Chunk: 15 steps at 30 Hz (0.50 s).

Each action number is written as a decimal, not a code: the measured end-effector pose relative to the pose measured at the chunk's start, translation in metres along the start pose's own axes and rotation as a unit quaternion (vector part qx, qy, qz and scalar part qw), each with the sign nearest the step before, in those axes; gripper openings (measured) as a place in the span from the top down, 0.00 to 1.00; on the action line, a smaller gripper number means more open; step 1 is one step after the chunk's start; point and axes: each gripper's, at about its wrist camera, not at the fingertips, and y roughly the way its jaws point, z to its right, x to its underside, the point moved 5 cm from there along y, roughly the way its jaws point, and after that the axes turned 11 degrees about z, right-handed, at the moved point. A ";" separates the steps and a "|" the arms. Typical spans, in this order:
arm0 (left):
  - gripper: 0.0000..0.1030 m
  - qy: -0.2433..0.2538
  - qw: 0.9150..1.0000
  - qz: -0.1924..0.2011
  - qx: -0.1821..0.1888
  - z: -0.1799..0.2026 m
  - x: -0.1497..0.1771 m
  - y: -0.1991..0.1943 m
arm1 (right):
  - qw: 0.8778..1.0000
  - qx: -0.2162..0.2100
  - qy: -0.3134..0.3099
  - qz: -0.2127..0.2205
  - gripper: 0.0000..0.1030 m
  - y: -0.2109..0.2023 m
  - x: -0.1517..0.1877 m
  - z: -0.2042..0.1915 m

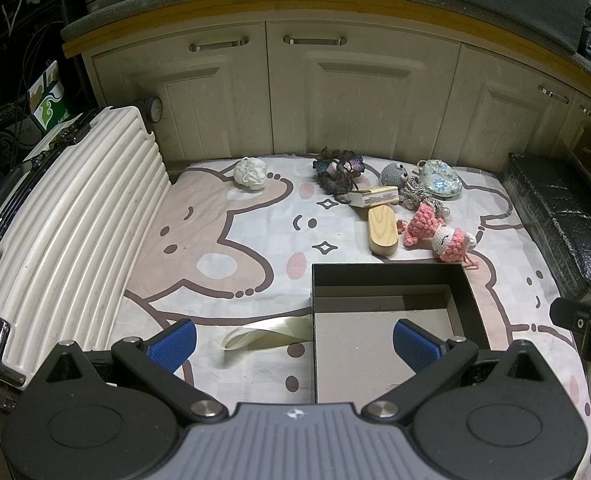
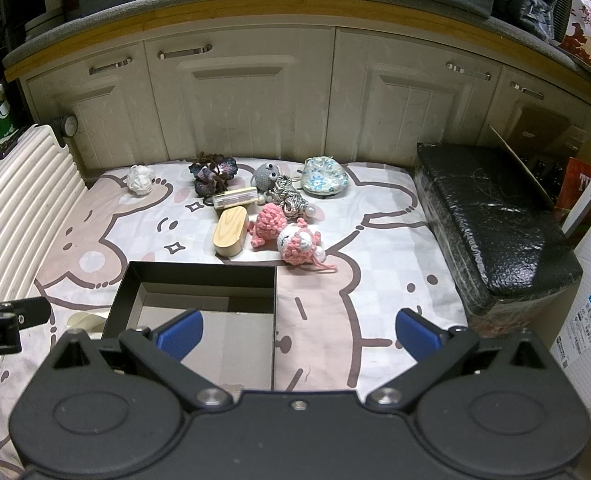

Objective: Organize objects

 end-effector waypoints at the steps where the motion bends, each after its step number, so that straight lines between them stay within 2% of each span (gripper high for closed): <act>1: 0.00 0.000 1.000 0.000 0.000 0.000 0.000 0.000 | 1.000 0.000 0.000 0.000 0.00 0.000 0.000 0.000; 15: 0.00 -0.003 1.000 0.001 -0.001 0.000 0.001 0.000 | 1.000 0.000 0.000 0.000 0.00 0.000 -0.001 0.000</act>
